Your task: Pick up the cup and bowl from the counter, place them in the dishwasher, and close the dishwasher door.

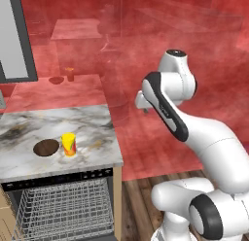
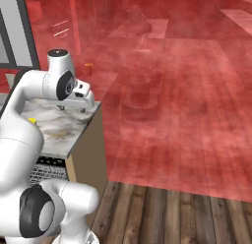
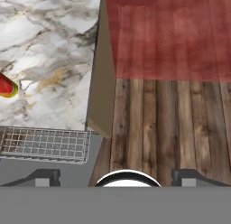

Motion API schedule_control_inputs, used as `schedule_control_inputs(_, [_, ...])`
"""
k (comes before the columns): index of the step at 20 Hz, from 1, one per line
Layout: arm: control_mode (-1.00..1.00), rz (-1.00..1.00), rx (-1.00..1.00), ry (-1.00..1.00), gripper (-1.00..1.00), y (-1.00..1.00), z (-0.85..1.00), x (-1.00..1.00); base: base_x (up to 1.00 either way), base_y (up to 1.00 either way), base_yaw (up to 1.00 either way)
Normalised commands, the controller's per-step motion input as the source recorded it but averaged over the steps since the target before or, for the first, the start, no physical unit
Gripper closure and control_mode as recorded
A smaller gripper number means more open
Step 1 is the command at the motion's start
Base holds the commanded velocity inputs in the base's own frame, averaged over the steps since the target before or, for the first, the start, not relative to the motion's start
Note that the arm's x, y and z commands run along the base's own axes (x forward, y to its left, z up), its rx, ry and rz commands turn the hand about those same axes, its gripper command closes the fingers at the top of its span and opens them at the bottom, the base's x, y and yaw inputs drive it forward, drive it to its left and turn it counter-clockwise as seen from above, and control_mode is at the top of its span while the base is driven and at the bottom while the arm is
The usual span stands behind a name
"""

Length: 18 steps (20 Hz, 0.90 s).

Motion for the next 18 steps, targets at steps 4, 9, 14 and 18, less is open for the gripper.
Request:
schedule_control_inputs(4, [-1.0, 0.0, 0.0, 0.0, -1.0, 0.46, -0.18, 0.0, 0.0, 0.0, 0.0])
schedule_control_inputs(9, [-1.0, 0.0, 0.0, 0.0, -1.0, 0.42, -0.22, 0.0, 0.0, 0.0, 0.0])
schedule_control_inputs(14, [-1.0, 0.0, 0.01, 0.0, -1.0, 0.42, -0.27, 0.0, 0.0, 0.0, 0.0])
schedule_control_inputs(18, [-1.0, 0.0, 0.0, 0.0, -1.0, 0.4, -0.23, 0.0, 0.0, 0.0, 0.0])
